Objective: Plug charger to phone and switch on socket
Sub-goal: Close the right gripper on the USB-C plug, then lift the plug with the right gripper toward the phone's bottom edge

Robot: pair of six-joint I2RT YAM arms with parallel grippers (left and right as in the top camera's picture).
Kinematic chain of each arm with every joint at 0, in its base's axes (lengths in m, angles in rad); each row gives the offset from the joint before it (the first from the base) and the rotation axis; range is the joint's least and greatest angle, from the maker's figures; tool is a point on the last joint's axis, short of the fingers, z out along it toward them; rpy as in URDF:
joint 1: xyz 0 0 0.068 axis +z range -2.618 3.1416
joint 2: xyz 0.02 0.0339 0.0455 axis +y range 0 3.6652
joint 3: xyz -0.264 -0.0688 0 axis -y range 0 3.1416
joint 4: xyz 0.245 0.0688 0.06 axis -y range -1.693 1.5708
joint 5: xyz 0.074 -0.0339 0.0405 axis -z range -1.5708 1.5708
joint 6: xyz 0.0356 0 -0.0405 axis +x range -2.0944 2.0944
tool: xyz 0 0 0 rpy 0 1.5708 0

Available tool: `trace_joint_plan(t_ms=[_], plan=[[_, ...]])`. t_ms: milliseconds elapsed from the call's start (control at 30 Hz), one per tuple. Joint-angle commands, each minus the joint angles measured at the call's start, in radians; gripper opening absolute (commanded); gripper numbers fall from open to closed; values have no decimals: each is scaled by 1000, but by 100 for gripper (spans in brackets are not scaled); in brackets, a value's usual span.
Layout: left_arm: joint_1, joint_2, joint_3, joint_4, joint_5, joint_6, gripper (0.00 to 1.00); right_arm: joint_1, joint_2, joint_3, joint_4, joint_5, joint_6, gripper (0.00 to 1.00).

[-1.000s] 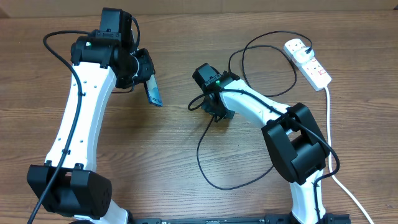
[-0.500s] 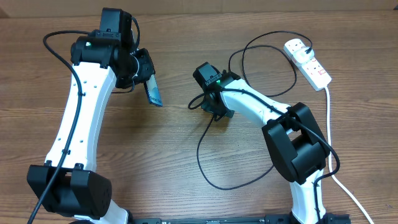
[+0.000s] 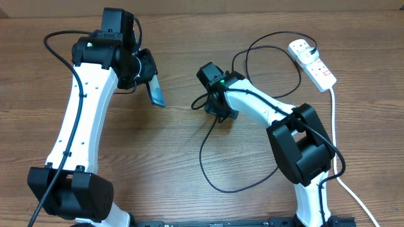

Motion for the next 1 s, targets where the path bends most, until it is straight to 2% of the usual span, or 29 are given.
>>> trace_joint_plan(t_ms=[0,267,400,533,767,967], plan=[[2,-6,8,63,132,-14,4,-22,-41,84,-39,-32,-41,4],[76,-6,8,263,483,-15,4,-23,-307,112,-85,-112,-154,4],[135,-6,8,397,706,-39,4,-3,-453,112,-125,-307,-330,4],[152,-6,8,433,829,-60,4,45,-513,112,-158,-357,-395,4],[150,-6,8,432,975,-58,4,162,-542,112,-140,-334,-429,4],[150,-6,8,402,958,5,4,167,-542,112,-163,-191,-339,4]])
